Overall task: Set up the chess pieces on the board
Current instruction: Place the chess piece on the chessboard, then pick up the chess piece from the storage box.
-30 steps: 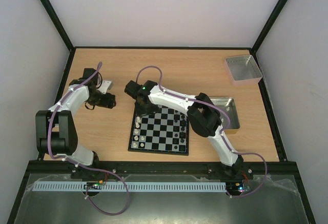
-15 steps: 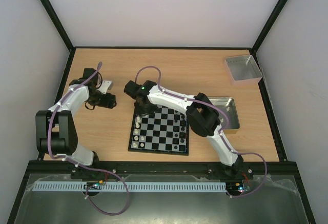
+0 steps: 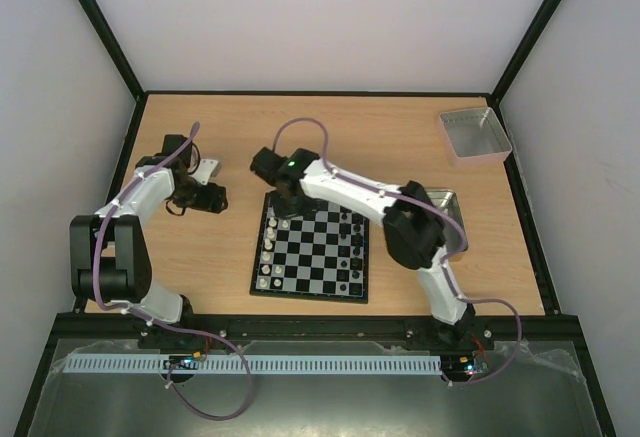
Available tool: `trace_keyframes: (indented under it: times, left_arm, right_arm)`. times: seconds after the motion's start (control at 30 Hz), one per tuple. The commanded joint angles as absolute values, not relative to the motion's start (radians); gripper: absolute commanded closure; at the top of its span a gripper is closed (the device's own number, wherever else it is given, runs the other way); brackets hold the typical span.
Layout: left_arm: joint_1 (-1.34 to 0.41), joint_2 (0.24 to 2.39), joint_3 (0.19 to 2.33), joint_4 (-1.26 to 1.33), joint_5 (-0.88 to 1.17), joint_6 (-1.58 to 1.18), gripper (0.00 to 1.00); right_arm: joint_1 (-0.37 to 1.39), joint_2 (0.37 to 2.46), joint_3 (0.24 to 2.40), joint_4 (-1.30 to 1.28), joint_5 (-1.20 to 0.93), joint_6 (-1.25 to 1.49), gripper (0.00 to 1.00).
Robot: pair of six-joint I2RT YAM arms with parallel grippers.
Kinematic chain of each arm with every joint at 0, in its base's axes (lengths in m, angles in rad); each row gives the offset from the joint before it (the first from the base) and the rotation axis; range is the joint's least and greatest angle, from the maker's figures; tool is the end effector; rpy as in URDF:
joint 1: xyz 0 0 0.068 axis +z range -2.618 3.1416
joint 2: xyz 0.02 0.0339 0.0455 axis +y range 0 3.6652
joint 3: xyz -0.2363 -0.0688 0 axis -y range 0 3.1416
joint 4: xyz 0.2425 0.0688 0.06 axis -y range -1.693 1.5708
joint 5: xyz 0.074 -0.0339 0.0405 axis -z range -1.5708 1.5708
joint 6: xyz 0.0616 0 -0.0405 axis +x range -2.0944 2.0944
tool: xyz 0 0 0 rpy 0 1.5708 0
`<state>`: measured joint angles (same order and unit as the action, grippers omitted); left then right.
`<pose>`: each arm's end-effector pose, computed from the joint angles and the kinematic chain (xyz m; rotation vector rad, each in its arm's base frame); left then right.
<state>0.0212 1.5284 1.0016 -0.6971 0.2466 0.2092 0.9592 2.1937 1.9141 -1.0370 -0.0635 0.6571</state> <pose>0.2955 -0.0088 0.1538 0.3183 2.7384 -0.2838 0.2503 0.3638 0.1650 -0.4623 2.9566 0.3421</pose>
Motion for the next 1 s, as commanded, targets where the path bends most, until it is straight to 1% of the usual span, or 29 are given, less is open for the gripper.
trace_keyframes:
  times: [0.0,0.07,0.17,0.27,0.4,0.7,0.97]
  left_arm:
    - [0.027,1.529,0.995,-0.706,0.26,0.212,0.24]
    - [0.026,1.531,0.996,-0.704,0.262,0.212,0.23]
    - [0.025,1.538,0.996,-0.704,0.264,0.212,0.23]
    - [0.022,1.541,0.999,-0.706,0.267,0.21,0.23]
    - [0.011,1.547,0.999,-0.709,0.263,0.21,0.23]
    - [-0.01,1.55,0.999,-0.712,0.255,0.209,0.23]
    - [-0.014,1.541,1.0,-0.718,0.255,0.21,0.23]
  right_arm:
    - [0.836,1.935,1.787,-1.085,0.03,0.692,0.8]
    - [0.727,1.824,1.692,-1.081,0.061,0.7,0.79]
    - [0.566,1.684,1.544,-1.084,0.133,0.665,0.7]
    - [0.406,1.595,1.379,-1.066,0.122,0.64,0.7]
    - [0.237,1.502,1.208,-0.992,0.023,0.616,0.7]
    - [0.08,1.407,0.931,-0.855,-0.175,0.63,0.7]
    - [0.027,1.406,0.877,-0.825,-0.201,0.63,0.7]
